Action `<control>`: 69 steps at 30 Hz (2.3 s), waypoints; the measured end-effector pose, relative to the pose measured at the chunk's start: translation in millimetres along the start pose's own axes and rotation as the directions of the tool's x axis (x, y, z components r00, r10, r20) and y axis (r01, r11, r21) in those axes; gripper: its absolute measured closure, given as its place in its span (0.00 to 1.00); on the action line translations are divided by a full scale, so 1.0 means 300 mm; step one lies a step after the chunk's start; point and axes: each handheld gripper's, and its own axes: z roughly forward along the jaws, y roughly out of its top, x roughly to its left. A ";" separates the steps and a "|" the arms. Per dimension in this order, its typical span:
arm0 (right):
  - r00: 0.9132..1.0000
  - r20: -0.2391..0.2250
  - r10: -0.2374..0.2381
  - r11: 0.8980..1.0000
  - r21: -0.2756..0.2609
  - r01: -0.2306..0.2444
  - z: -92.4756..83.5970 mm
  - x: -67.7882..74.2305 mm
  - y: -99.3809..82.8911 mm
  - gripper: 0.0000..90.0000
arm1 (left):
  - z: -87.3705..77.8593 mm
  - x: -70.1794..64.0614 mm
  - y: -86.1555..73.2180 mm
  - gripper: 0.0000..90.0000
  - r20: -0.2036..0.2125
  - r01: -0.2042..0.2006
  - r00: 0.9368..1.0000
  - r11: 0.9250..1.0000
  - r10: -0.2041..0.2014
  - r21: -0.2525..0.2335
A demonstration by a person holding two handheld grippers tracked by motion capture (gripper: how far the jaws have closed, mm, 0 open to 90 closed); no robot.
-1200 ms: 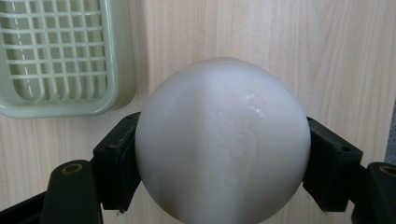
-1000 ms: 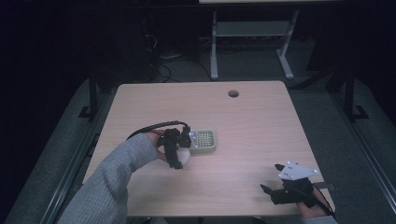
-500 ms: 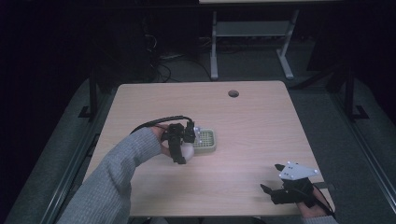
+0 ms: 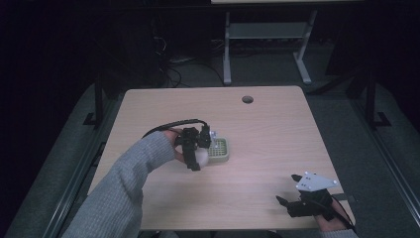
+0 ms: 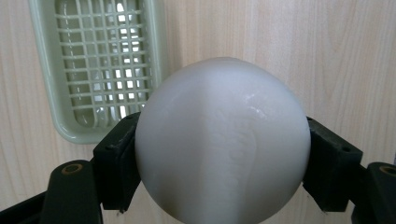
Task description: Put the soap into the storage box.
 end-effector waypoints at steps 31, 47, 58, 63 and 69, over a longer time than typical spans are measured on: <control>1.000 -0.002 0.004 1.000 -0.003 -0.004 -0.003 -0.001 -0.001 0.15 | 0.004 0.105 0.056 0.27 -0.017 0.014 1.000 1.000 -0.013 0.004; 1.000 -0.005 0.011 1.000 -0.006 -0.011 -0.004 0.002 0.000 0.15 | 0.051 0.162 0.096 0.27 -0.006 0.037 0.999 0.999 -0.037 0.000; 1.000 -0.005 0.002 1.000 -0.006 -0.002 -0.004 0.000 -0.001 0.15 | 0.084 0.199 0.101 0.27 -0.005 0.064 0.998 0.998 -0.064 0.003; 1.000 -0.006 0.001 1.000 -0.005 -0.001 -0.003 0.002 0.001 0.15 | 0.101 0.207 0.108 0.27 -0.004 0.065 0.998 0.998 -0.065 0.011; 1.000 -0.007 0.005 1.000 -0.008 -0.005 -0.004 0.000 0.000 0.15 | 0.115 0.219 0.111 0.27 -0.007 0.066 0.998 0.998 -0.066 0.018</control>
